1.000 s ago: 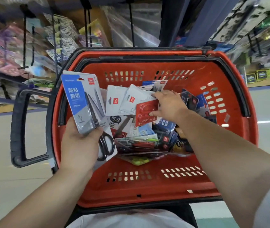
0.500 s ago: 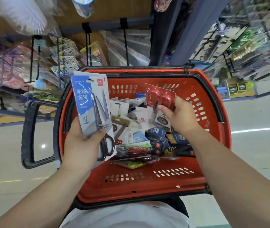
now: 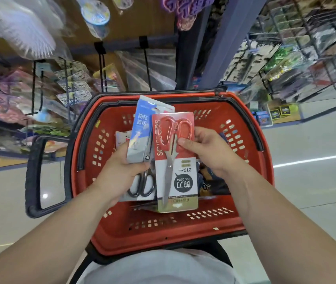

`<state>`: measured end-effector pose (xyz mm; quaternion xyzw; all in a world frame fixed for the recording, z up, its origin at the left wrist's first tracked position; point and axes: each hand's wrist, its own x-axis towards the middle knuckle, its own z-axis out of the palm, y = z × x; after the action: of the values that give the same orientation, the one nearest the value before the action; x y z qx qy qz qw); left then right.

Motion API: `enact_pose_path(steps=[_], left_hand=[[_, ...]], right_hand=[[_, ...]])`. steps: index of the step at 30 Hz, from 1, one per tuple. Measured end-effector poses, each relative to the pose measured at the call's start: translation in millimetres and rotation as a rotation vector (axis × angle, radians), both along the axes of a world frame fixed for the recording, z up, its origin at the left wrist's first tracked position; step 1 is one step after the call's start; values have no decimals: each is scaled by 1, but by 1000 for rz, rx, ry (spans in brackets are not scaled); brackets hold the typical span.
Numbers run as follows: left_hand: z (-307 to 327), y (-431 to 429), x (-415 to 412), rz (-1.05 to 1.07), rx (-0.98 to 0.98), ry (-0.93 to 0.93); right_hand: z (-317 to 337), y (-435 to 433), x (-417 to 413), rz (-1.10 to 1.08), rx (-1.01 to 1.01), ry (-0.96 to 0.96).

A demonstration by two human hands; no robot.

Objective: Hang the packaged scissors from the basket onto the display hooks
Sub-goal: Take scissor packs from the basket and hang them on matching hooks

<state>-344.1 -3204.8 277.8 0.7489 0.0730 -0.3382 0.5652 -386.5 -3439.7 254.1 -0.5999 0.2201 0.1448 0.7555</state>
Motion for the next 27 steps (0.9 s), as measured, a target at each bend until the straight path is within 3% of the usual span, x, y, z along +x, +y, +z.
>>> enact_pose_path(steps=[3, 8, 12, 15, 19, 23, 27], left_hand=[[-1, 2, 2, 27, -13, 26], [2, -9, -9, 178, -242, 209], [-9, -7, -11, 72, -129, 137], [-16, 0, -11, 111, -55, 160], [-29, 15, -3, 270, 53, 140], [-30, 32, 0, 328, 163, 24], [-31, 34, -7, 320, 170, 1]], right_hand=[[-2, -1, 1, -48, 34, 28], [-10, 32, 6, -174, 37, 24], [-19, 70, 6, -214, -91, -7], [-26, 78, 5, -202, -116, 9], [-63, 40, 2, -161, -377, 121], [-118, -11, 5, 365, -692, 355], [-146, -9, 22, 732, -815, 297]])
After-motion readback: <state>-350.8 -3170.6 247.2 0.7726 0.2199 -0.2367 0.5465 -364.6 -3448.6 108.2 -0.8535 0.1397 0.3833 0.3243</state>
